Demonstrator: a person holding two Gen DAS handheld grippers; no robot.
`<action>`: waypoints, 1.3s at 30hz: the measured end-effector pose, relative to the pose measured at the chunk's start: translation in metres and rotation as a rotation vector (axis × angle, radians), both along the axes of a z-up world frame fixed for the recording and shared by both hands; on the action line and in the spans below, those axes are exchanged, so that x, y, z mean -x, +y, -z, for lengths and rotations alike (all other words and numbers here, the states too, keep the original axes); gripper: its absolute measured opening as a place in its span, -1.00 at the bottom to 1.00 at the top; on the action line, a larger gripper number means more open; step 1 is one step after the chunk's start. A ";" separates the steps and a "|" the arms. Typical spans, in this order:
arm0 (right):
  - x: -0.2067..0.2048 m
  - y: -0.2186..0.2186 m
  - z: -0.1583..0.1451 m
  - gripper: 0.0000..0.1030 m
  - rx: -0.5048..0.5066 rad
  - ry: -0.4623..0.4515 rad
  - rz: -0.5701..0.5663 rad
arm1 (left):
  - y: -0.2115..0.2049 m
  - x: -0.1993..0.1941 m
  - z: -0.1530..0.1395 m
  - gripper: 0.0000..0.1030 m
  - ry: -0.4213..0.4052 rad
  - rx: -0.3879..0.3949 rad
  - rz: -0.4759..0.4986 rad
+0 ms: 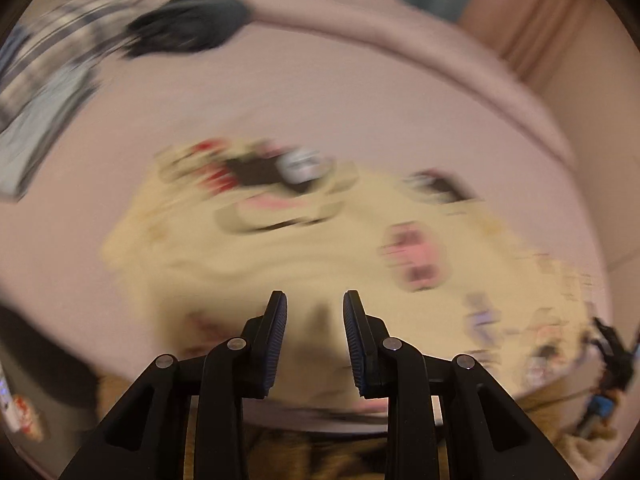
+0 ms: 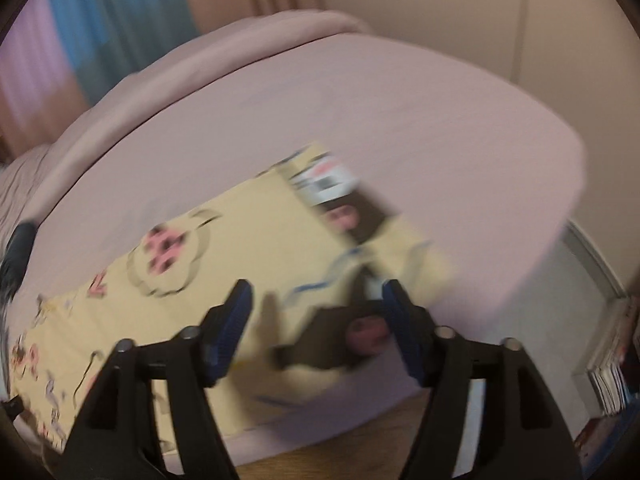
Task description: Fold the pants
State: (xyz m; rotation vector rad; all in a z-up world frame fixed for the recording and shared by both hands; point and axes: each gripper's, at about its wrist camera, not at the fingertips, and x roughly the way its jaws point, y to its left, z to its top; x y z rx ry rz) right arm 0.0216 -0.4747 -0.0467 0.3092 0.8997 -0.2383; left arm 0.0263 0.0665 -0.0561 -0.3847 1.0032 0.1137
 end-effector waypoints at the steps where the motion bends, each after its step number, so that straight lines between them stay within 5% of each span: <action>1: 0.002 -0.007 0.000 0.51 -0.016 -0.005 0.022 | -0.014 -0.005 -0.007 -0.32 -0.027 0.018 0.039; 3: 0.004 -0.018 0.003 0.51 -0.072 -0.003 0.054 | -0.036 -0.013 -0.013 0.01 -0.063 0.033 0.104; 13: -0.004 -0.018 0.020 0.41 -0.156 -0.046 0.041 | -0.118 -0.044 0.018 0.02 0.019 0.122 0.284; 17: -0.012 -0.024 0.025 -0.57 -0.131 -0.045 0.045 | -0.124 -0.042 0.023 0.02 0.021 0.152 0.300; 19: -0.015 -0.024 0.016 -0.71 -0.158 -0.075 0.039 | -0.124 -0.043 0.023 0.02 0.024 0.192 0.309; 22: -0.016 0.002 -0.010 -0.72 -0.177 -0.153 -0.066 | -0.121 -0.045 0.021 0.02 0.013 0.253 0.316; 26: -0.013 0.070 -0.039 -0.73 -0.236 -0.213 -0.344 | -0.119 -0.051 0.019 0.04 -0.004 0.284 0.302; 31: -0.010 0.174 -0.016 -0.73 -0.340 -0.121 -0.675 | -0.125 -0.061 0.029 0.06 0.013 0.396 0.316; 35: -0.009 0.226 0.028 -0.72 -0.278 0.021 -0.750 | -0.127 -0.071 0.042 0.06 0.050 0.465 0.310; 39: -0.006 0.225 0.020 -0.73 -0.275 -0.011 -0.752 | -0.136 -0.083 0.045 0.06 0.074 0.541 0.311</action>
